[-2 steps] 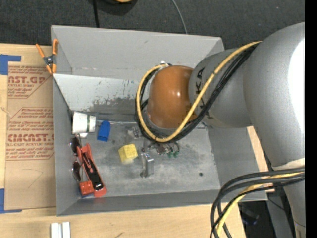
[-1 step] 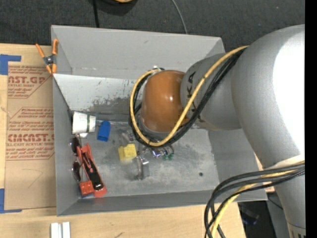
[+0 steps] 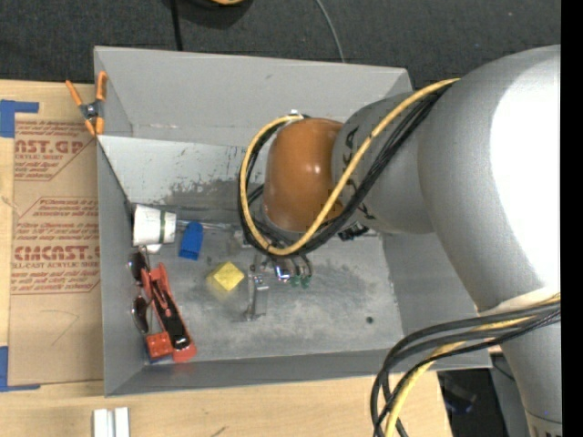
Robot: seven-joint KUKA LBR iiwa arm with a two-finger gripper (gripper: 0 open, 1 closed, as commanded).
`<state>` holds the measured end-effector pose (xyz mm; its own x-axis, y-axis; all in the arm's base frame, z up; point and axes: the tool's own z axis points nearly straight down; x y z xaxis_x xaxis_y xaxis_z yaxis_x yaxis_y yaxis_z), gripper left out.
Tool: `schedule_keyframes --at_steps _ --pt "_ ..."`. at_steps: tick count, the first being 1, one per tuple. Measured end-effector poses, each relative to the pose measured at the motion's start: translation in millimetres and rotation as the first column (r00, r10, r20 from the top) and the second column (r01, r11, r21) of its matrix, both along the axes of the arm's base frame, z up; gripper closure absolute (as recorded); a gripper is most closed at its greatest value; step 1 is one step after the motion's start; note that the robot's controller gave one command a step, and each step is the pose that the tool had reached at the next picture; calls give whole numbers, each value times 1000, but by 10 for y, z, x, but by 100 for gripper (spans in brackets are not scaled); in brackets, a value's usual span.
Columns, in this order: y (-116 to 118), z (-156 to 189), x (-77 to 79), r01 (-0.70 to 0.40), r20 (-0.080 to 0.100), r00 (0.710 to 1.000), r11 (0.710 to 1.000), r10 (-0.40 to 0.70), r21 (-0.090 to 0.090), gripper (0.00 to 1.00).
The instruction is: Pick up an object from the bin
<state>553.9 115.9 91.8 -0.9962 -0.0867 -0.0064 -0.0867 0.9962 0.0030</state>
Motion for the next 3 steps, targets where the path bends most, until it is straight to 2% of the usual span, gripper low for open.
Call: schedule_keyframes --at_steps 1,2,3 --pt "-212 -93 312 -310 -1 951 951 310 -2 100" --pt "-212 -93 312 -310 -1 951 951 310 -2 0" --pt "-212 -93 312 -310 -1 951 951 310 -2 0"
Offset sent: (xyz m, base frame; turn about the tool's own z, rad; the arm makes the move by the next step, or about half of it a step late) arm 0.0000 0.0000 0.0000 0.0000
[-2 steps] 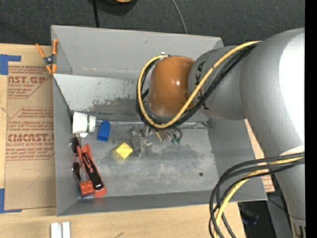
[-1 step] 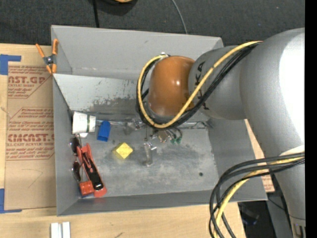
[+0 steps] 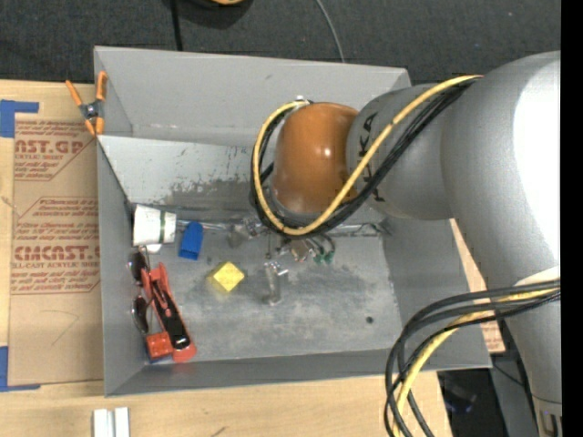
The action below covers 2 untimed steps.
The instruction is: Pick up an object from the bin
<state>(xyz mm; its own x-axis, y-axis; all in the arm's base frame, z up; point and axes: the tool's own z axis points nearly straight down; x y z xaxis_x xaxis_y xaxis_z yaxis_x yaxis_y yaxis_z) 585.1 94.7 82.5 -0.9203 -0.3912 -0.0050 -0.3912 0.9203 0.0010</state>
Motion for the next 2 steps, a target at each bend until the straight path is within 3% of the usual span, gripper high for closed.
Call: schedule_keyframes --at_steps 1,2 --pt "141 -36 -12 80 1 997 997 -80 1 0" --pt "633 -130 -334 -302 2 953 953 302 1 100"
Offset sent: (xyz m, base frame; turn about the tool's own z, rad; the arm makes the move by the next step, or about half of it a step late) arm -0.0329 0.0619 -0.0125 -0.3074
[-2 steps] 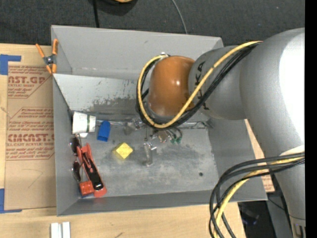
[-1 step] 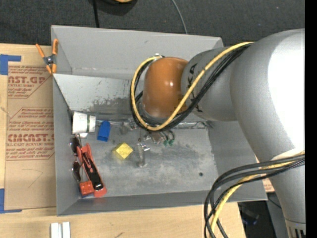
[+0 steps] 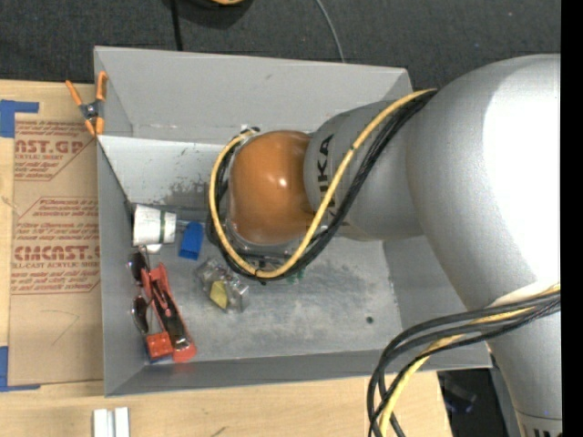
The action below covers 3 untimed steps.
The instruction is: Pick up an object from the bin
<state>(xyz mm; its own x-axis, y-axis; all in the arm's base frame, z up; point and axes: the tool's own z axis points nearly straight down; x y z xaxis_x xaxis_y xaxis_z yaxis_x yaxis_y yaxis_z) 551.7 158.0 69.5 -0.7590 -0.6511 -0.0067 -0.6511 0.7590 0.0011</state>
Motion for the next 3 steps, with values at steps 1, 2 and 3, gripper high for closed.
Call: schedule_keyframes --at_steps 1,2,3 --pt "-1 0 0 0 0 1000 1000 0 0 100" --pt "4 220 38 -9 -1 1000 1000 9 0 100" --pt "-23 645 227 12 2 1000 1000 -12 2 100"
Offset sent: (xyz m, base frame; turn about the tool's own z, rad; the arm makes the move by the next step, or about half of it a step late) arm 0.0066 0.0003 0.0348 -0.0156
